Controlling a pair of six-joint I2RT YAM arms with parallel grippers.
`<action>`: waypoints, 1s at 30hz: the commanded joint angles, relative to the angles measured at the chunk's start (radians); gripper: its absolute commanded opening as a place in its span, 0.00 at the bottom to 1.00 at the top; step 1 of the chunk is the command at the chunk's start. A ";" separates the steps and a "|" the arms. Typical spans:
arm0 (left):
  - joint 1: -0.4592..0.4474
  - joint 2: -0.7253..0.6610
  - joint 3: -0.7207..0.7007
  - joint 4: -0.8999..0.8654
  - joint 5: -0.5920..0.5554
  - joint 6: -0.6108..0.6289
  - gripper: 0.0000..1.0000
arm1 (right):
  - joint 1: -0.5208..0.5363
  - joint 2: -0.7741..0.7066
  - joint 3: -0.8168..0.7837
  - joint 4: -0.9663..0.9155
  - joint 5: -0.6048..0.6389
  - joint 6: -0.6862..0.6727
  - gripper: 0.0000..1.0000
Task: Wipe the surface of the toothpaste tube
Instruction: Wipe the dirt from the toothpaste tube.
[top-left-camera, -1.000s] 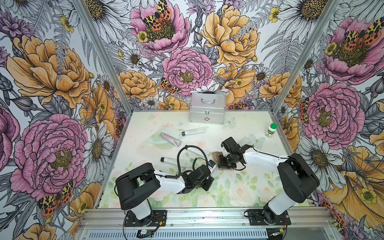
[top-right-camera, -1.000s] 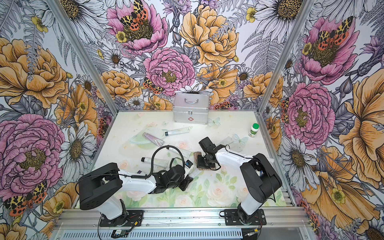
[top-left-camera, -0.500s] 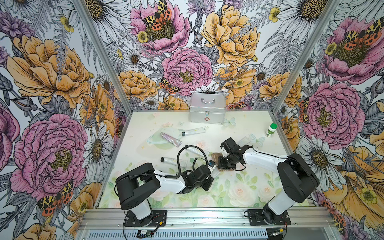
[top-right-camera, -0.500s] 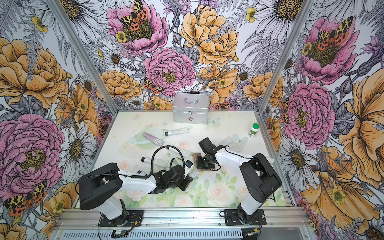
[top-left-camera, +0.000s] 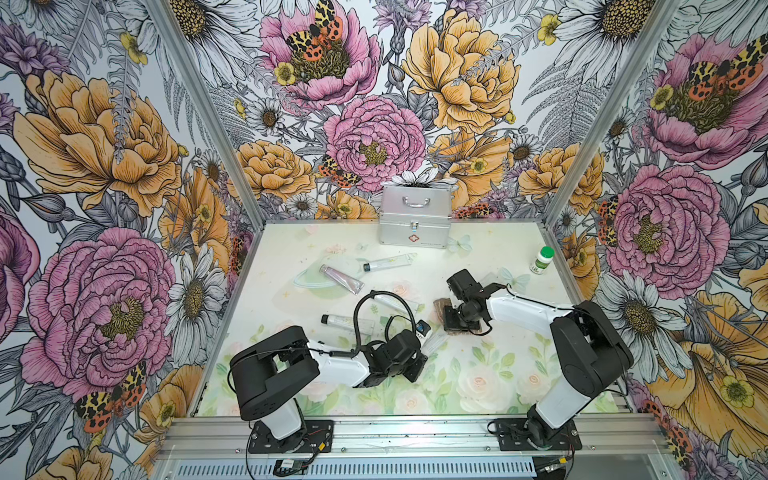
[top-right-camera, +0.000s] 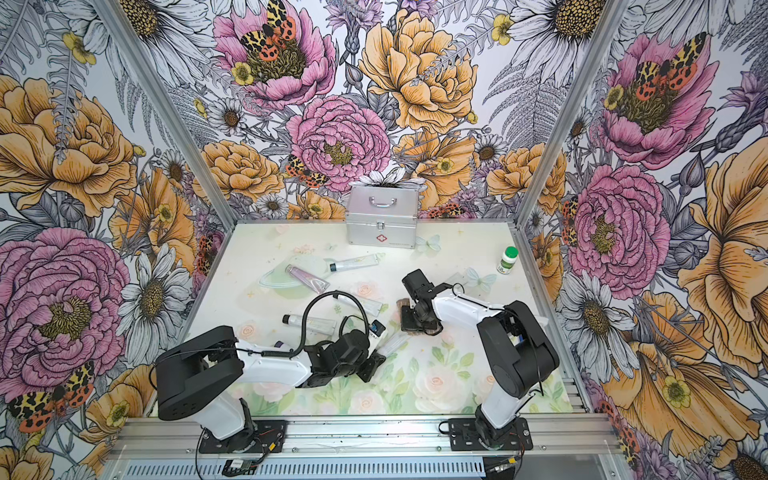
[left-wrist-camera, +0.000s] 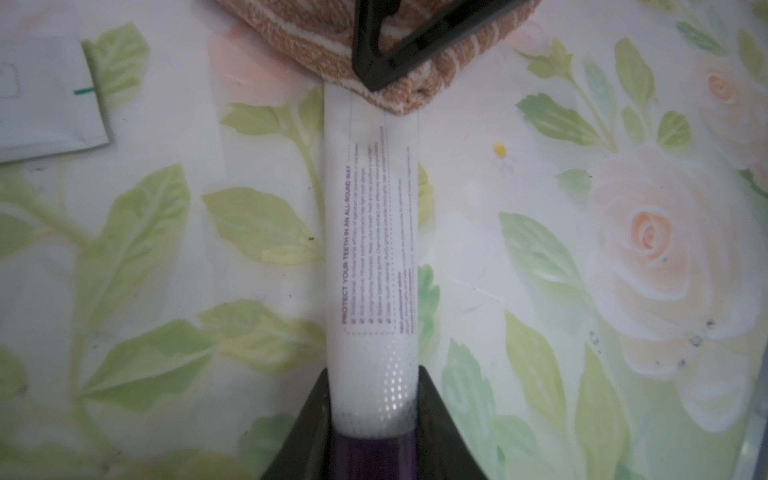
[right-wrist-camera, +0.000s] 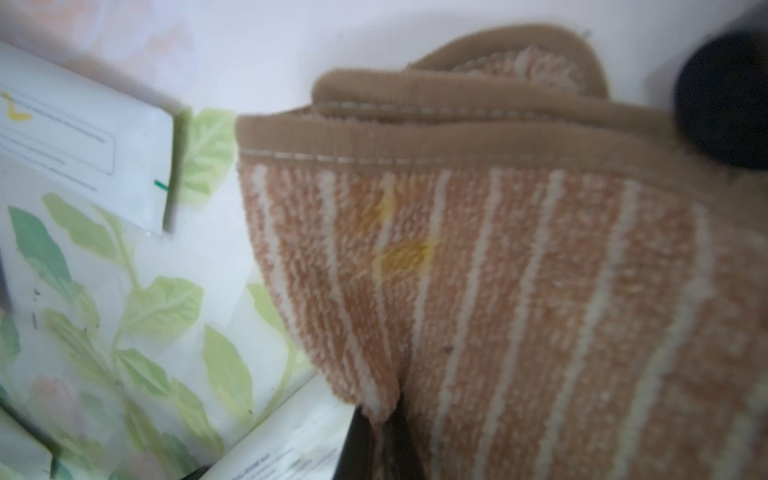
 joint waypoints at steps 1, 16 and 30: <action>0.014 -0.015 -0.015 -0.018 -0.008 0.006 0.25 | 0.058 -0.041 -0.039 -0.021 -0.110 0.051 0.00; 0.014 -0.019 -0.020 -0.018 -0.010 0.006 0.25 | -0.027 0.083 -0.063 -0.005 0.041 -0.007 0.00; 0.014 -0.021 -0.020 -0.018 -0.010 0.003 0.24 | -0.013 0.046 -0.010 -0.030 -0.008 -0.007 0.00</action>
